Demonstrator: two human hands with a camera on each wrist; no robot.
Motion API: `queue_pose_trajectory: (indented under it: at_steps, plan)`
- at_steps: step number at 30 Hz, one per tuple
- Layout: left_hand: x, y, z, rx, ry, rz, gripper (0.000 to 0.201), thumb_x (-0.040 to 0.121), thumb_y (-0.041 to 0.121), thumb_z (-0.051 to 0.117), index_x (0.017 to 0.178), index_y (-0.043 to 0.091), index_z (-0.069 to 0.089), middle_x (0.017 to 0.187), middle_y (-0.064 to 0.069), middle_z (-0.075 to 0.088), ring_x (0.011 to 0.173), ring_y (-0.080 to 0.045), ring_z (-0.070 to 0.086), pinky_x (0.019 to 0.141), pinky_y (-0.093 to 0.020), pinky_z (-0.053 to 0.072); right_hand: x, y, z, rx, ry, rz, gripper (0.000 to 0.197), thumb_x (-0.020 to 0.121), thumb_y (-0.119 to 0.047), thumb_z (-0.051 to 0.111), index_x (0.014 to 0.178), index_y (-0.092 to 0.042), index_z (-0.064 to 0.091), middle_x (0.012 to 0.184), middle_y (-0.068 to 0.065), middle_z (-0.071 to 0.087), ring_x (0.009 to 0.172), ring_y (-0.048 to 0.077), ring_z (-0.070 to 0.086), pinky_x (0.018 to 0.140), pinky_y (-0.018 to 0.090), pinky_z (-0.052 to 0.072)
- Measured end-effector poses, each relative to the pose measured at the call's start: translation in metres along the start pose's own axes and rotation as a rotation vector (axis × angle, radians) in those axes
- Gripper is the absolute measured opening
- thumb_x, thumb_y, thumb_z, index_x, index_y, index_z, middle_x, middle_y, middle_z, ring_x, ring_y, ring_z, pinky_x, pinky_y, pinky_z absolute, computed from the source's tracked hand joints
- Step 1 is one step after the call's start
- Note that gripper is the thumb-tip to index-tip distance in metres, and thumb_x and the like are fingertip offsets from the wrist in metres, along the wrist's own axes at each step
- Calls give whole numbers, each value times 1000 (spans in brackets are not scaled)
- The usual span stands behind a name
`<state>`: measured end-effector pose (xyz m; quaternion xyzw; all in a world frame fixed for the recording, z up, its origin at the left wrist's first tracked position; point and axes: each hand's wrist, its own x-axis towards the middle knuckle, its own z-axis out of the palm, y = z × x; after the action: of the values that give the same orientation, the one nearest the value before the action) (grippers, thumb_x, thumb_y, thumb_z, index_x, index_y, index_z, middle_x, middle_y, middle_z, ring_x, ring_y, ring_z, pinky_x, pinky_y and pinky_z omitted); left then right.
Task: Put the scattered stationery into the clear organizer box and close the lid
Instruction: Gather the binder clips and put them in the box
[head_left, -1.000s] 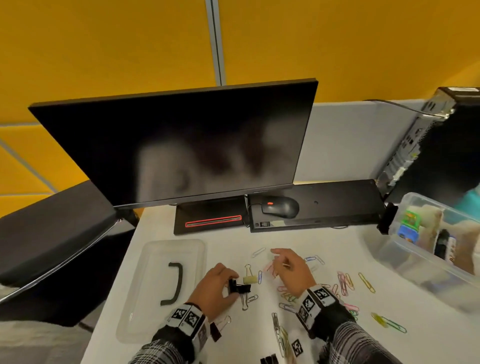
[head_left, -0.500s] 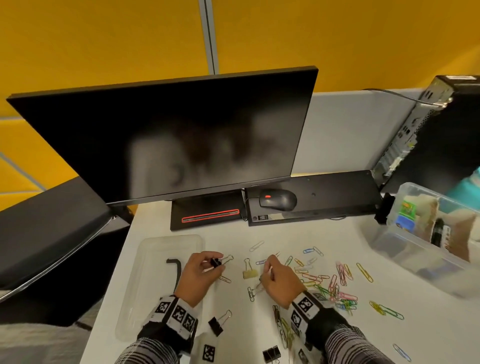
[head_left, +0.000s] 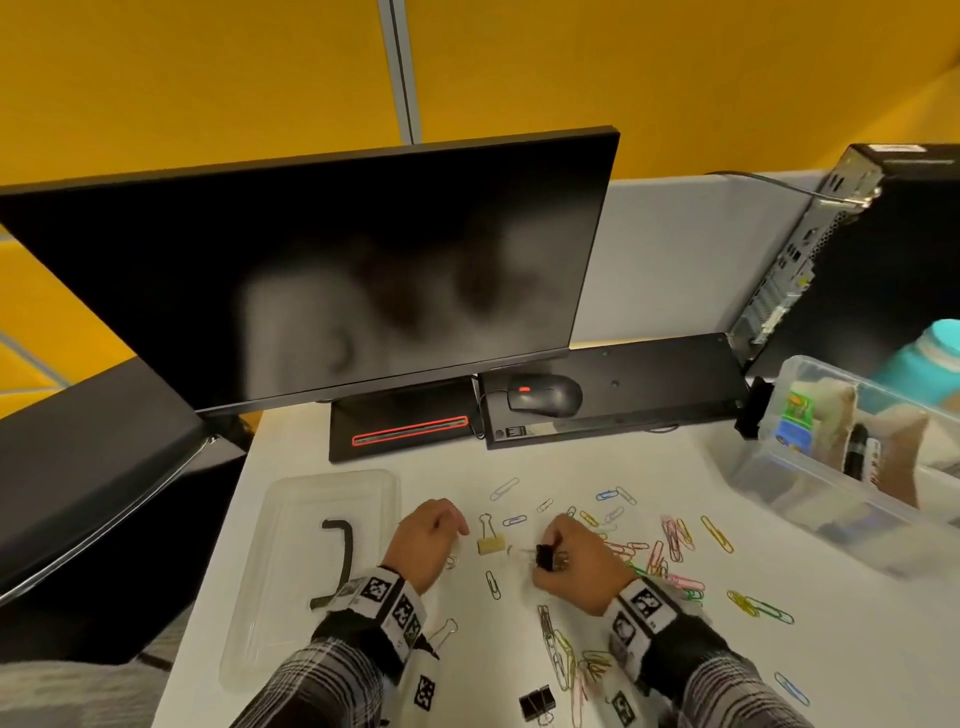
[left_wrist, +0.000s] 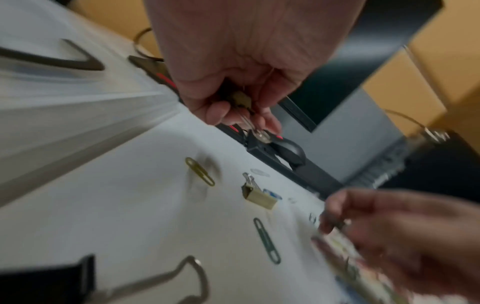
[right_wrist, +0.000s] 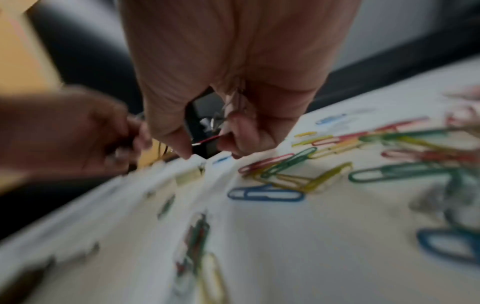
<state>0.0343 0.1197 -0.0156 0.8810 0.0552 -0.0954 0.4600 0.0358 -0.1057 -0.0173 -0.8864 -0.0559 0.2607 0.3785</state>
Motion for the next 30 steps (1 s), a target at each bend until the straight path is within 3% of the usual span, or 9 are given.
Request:
queue_pose_trajectory:
  at_steps: [2, 6, 8, 13, 15, 22, 25, 27, 30]
  plan:
    - [4, 8, 8, 230, -71, 105, 12, 90, 17, 47, 93, 21, 59, 98, 2, 56, 87, -13, 54, 79, -26, 44, -7, 5, -12, 335, 31, 63, 19, 80, -19, 68, 88, -18, 51, 94, 6, 60, 61, 12, 54, 54, 25, 43]
    - [14, 1, 22, 676, -305, 342, 50, 88, 6, 47, 131, 30, 41, 122, 5, 42, 106, -17, 48, 89, -28, 46, -23, 11, -39, 980, 111, 126, 13, 91, -7, 50, 102, -8, 57, 87, 13, 64, 44, 13, 43, 41, 21, 27]
    - [18, -2, 25, 765, -355, 407, 52, 89, 5, 48, 134, 32, 38, 128, 3, 40, 107, -20, 49, 91, -30, 47, -30, 16, -52, 1254, 102, 119, 20, 89, -7, 46, 105, -7, 58, 85, 13, 64, 45, 13, 45, 38, 19, 30]
    - [22, 1, 28, 845, -333, 438, 38, 92, 16, 50, 128, 27, 44, 127, 0, 42, 103, -22, 52, 89, -32, 49, -44, 24, -66, 1567, 39, 13, 48, 53, -21, 81, 95, -5, 65, 85, 14, 63, 48, 14, 50, 38, 19, 40]
    - [21, 6, 25, 796, -297, 416, 34, 90, 21, 52, 124, 25, 47, 127, 3, 41, 99, -18, 52, 85, -31, 51, -47, 22, -71, 1542, 84, 4, 25, 72, -28, 69, 80, -6, 62, 80, 11, 58, 47, 13, 47, 35, 19, 37]
    - [9, 32, 7, 240, -95, 125, 31, 84, 23, 65, 105, 26, 42, 92, 4, 54, 68, -12, 53, 61, -25, 46, -66, 31, -98, 1037, 192, 66, 41, 90, -30, 55, 53, -12, 48, 63, 10, 50, 47, 20, 34, 38, 21, 23]
    - [-2, 37, -3, 81, -30, 46, 22, 91, 18, 55, 108, 24, 43, 76, 0, 48, 59, -14, 47, 58, -25, 42, -68, 29, -88, 646, 61, 20, 29, 95, -25, 52, 75, -6, 61, 56, 2, 54, 40, 13, 41, 39, 21, 31]
    - [-11, 34, -11, 92, -51, 1, 15, 93, 20, 49, 107, 26, 48, 70, 0, 47, 59, -15, 46, 60, -27, 41, -66, 29, -71, 397, -50, -80, 16, 96, -21, 50, 99, -18, 65, 57, -8, 52, 46, 9, 46, 43, 21, 37]
    - [-28, 25, -21, 268, -138, -77, 12, 92, 28, 49, 103, 23, 53, 70, 3, 54, 63, -14, 54, 63, -28, 43, -63, 22, -41, -54, -216, -239, 18, 94, -28, 52, 108, -33, 62, 63, -11, 46, 55, 2, 43, 56, 16, 39]
